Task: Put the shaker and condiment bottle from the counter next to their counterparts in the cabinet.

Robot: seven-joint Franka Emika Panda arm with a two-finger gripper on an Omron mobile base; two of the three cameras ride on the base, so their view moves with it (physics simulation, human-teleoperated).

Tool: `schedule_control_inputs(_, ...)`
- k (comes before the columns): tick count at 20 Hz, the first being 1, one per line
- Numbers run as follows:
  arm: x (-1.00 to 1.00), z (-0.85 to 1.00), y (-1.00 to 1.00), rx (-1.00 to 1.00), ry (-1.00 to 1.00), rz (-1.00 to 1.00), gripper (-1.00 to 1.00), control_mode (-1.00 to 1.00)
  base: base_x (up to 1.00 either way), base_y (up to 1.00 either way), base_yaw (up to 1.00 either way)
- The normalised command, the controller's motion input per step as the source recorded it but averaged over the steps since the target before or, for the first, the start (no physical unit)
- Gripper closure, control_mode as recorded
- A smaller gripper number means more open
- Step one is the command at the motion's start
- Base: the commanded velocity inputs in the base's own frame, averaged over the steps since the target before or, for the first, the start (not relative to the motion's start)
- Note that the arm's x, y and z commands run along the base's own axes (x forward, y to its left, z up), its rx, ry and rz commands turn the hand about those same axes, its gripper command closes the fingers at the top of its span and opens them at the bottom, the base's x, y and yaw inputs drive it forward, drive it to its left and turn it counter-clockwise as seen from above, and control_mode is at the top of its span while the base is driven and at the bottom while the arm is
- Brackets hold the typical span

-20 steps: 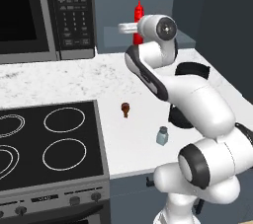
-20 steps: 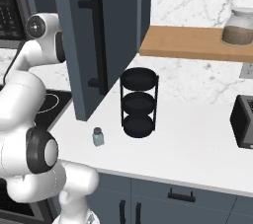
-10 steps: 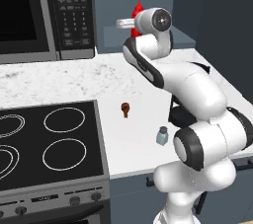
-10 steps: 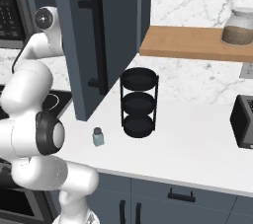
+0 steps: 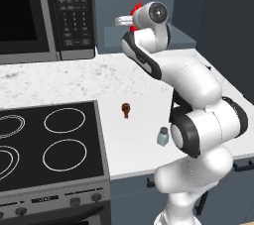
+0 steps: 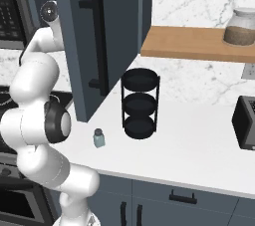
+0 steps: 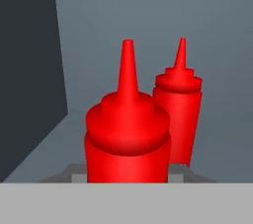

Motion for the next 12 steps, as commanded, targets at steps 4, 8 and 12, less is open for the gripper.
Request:
schedule_control_inputs(4, 0.04, -0.54, 0.04, 0.0, 0.0, 0.0, -1.0, -1.0, 0.0, 0.0, 0.0)
schedule_control_inputs(8, -0.21, -0.13, 0.0, 0.02, 0.04, 0.04, -1.0, -1.0, 0.0, 0.0, 0.0)
schedule_control_inputs(12, -0.52, 0.0, -0.01, 0.12, 0.13, 0.05, -1.0, -1.0, 0.0, 0.0, 0.0)
